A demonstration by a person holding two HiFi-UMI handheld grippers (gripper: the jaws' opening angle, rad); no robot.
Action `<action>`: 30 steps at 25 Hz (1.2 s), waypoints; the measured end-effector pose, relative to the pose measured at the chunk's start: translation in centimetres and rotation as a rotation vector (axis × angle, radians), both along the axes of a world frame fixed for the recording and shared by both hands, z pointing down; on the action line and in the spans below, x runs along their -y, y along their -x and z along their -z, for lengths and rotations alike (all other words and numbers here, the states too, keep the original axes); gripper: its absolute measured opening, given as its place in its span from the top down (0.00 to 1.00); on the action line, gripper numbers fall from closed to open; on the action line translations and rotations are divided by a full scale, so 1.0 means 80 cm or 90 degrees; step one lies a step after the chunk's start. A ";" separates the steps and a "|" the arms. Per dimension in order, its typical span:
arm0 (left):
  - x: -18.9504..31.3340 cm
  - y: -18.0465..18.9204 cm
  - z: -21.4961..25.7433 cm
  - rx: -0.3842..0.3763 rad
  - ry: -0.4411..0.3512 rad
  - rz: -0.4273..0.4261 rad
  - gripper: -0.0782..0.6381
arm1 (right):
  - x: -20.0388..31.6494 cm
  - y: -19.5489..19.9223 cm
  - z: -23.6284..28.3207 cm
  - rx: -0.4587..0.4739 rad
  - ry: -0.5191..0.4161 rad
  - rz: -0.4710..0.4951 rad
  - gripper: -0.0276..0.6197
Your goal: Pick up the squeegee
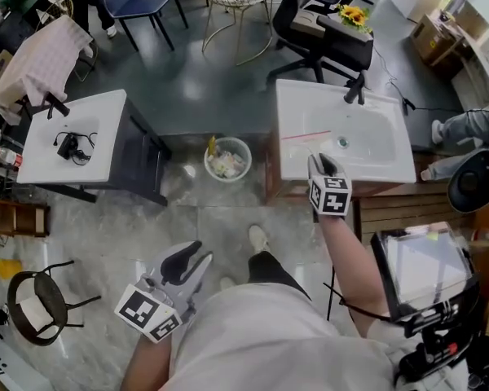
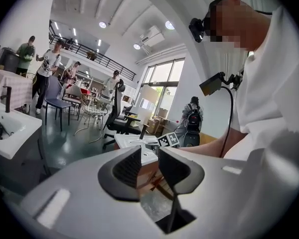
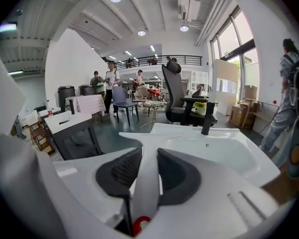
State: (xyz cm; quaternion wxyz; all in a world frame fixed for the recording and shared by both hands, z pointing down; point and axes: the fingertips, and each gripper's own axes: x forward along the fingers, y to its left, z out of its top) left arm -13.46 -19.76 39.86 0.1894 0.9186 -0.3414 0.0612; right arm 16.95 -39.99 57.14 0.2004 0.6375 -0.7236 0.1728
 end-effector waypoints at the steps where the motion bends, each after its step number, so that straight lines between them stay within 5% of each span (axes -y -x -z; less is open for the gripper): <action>1: -0.009 0.003 0.000 -0.001 -0.001 -0.004 0.73 | -0.013 0.004 0.005 0.002 -0.004 0.001 0.80; 16: -0.111 0.024 0.005 -0.020 -0.019 -0.048 0.80 | -0.178 0.050 0.083 0.025 -0.056 0.013 0.80; 30: -0.162 0.038 -0.011 -0.036 -0.016 -0.089 0.88 | -0.269 0.092 0.111 0.018 -0.074 0.037 0.80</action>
